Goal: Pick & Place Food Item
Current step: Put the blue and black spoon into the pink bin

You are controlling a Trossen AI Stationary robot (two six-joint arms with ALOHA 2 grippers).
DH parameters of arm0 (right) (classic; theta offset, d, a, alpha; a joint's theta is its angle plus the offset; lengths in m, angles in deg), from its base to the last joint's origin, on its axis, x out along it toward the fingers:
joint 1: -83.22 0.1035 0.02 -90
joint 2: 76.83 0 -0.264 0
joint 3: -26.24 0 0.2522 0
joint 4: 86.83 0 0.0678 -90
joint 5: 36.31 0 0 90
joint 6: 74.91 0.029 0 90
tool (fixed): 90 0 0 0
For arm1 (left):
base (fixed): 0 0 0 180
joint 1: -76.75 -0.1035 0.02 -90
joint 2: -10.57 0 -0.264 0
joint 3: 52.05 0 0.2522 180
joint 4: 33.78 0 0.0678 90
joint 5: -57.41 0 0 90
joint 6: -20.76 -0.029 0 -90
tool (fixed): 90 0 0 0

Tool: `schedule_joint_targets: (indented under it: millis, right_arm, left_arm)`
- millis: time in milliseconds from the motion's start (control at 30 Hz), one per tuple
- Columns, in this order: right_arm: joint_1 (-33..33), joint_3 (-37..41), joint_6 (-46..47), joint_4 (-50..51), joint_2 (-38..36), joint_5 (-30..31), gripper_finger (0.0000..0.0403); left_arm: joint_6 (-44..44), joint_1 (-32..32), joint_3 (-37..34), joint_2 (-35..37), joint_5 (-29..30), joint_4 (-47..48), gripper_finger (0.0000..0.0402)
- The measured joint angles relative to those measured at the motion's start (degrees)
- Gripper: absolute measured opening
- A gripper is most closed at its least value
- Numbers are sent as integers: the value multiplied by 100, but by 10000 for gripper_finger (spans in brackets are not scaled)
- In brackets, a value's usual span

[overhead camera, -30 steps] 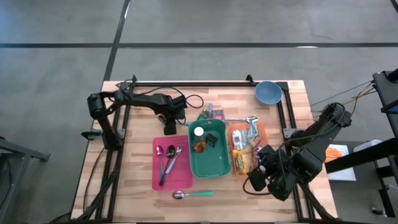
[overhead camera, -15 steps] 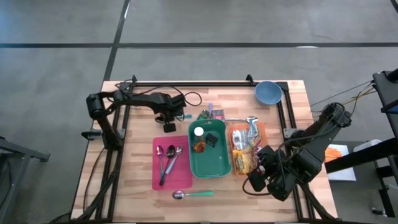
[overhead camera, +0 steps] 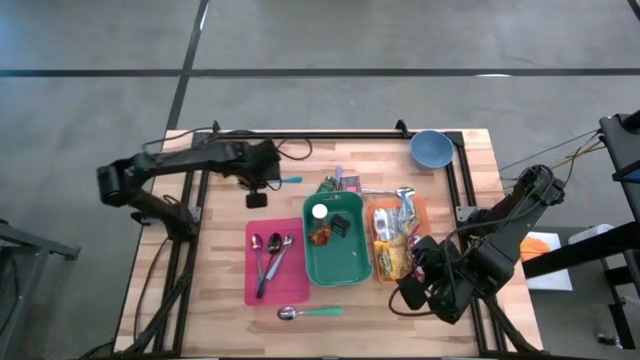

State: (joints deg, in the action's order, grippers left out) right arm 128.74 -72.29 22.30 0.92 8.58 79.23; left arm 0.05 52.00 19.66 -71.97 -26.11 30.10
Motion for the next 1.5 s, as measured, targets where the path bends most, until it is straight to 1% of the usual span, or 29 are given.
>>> schedule_joint_targets:
  millis: [167,333,433,567,667,833,933,1067,1267,1500]
  right_arm:
    - [0,55,-38,4,0,-2,369]
    - [0,59,-123,-1,0,0,369]
    - [0,59,-123,-5,0,-2,369]
    - [0,59,-123,-10,0,-2,369]
    - [0,59,-123,-28,0,-2,369]
    - [0,59,-123,-61,0,-2,369]
    - [0,59,-123,-99,0,-2,369]
    - [0,59,-72,-128,0,1,369]
    - [0,59,114,-152,0,1,369]
    - [-2,59,224,-231,0,1,369]
  left_arm:
    - [-587,259,46,867,-9,526,0]
    - [-931,701,102,1518,-22,862,0]
    - [-1188,1110,103,1766,-46,863,0]
    - [-1662,1755,101,1799,-44,894,0]
    - [-2032,2276,101,1646,107,900,0]
    - [-2535,2984,96,1232,678,897,0]
    - [-2689,3279,97,875,723,885,0]
    - [-2768,3595,97,399,726,785,0]
    - [-3304,4040,97,-194,765,611,0]
    - [-3785,4224,90,-742,765,364,0]
